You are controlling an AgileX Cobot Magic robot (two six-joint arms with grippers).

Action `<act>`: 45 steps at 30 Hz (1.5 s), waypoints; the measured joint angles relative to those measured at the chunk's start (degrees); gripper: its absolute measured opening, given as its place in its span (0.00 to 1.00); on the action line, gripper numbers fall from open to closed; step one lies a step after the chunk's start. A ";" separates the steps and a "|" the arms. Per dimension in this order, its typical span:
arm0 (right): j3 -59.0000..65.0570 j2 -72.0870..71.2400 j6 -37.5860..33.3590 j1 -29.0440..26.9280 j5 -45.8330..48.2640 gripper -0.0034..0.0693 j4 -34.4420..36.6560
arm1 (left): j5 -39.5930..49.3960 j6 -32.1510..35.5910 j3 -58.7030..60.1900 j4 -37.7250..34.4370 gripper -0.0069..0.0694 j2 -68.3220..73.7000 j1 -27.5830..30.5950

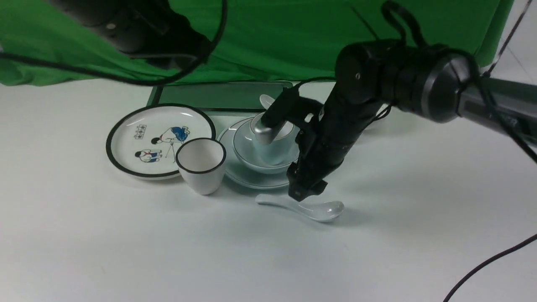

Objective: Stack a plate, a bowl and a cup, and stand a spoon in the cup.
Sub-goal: Use the right arm to grab a blue soup spoon, then use the right arm to put the blue soup spoon into the blue teacup in the middle

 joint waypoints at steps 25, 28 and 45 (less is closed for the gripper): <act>-0.17 3.00 1.05 1.68 8.02 0.31 0.42 | -5.50 -11.87 35.43 18.73 0.05 -37.92 0.17; -0.17 -1.66 1.45 1.68 7.97 0.31 0.87 | -7.10 -12.06 37.07 19.09 0.05 -37.92 0.17; -0.25 3.67 11.89 2.65 -59.56 0.31 6.12 | -20.83 -14.53 44.74 18.07 0.05 -38.67 0.17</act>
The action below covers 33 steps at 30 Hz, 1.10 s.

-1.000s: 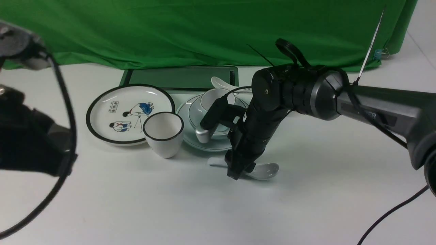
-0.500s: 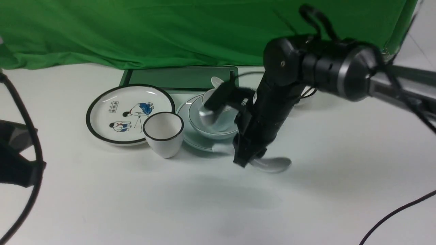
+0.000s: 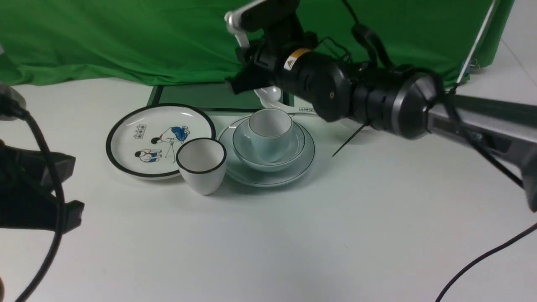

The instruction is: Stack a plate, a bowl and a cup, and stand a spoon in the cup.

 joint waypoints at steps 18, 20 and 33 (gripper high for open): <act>0.00 -6.31 -0.04 0.11 25.25 0.32 -7.10 | -3.24 -0.55 0.82 -1.62 0.05 -15.35 0.00; 0.00 -11.37 0.01 0.11 34.05 0.18 -11.15 | -6.09 -0.61 2.82 -1.67 0.05 -19.00 0.00; 4.55 -43.72 15.54 0.36 73.41 0.07 -32.31 | -21.56 -0.93 23.56 -3.43 0.05 -37.43 0.00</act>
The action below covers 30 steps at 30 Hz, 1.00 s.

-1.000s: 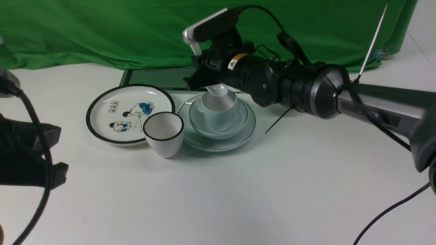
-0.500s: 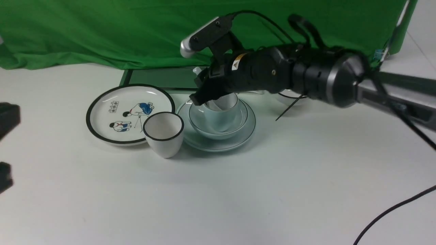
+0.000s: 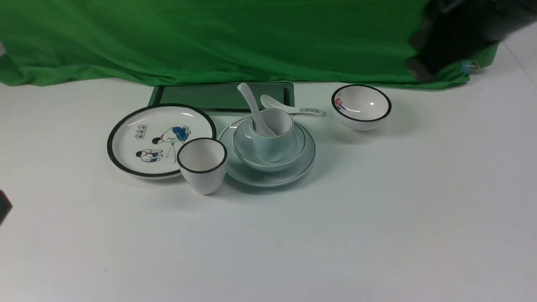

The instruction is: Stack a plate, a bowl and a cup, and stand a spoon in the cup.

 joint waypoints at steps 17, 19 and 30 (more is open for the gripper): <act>78.43 -54.02 9.16 0.00 -79.76 0.07 0.85 | -1.12 0.00 5.59 0.00 0.05 -0.94 0.00; 85.57 -54.72 9.37 0.00 -92.55 0.07 0.85 | -1.12 0.00 5.59 0.00 0.05 -0.94 0.00; 92.99 -54.64 12.63 0.00 -91.37 0.07 0.81 | -1.18 0.00 5.64 0.00 0.05 -0.99 0.00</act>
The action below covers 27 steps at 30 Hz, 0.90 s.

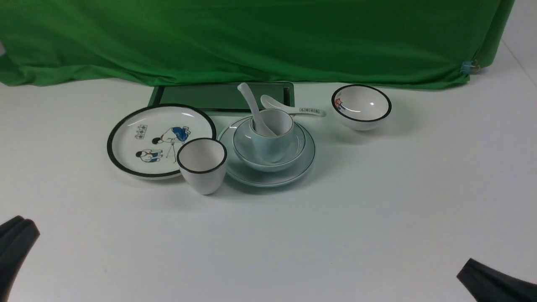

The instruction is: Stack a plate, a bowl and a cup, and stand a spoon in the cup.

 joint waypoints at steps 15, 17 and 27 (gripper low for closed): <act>0.14 -22.39 -4.58 -20.36 29.47 0.07 12.50 | 0.00 0.00 0.00 0.00 0.05 0.00 0.00; 0.14 -24.19 -4.62 -24.09 32.49 0.07 12.50 | -0.06 0.00 0.00 0.00 0.05 0.00 0.00; 0.14 -24.88 -4.22 -32.51 39.62 0.07 12.50 | -0.03 0.00 0.00 -0.09 0.05 0.00 0.00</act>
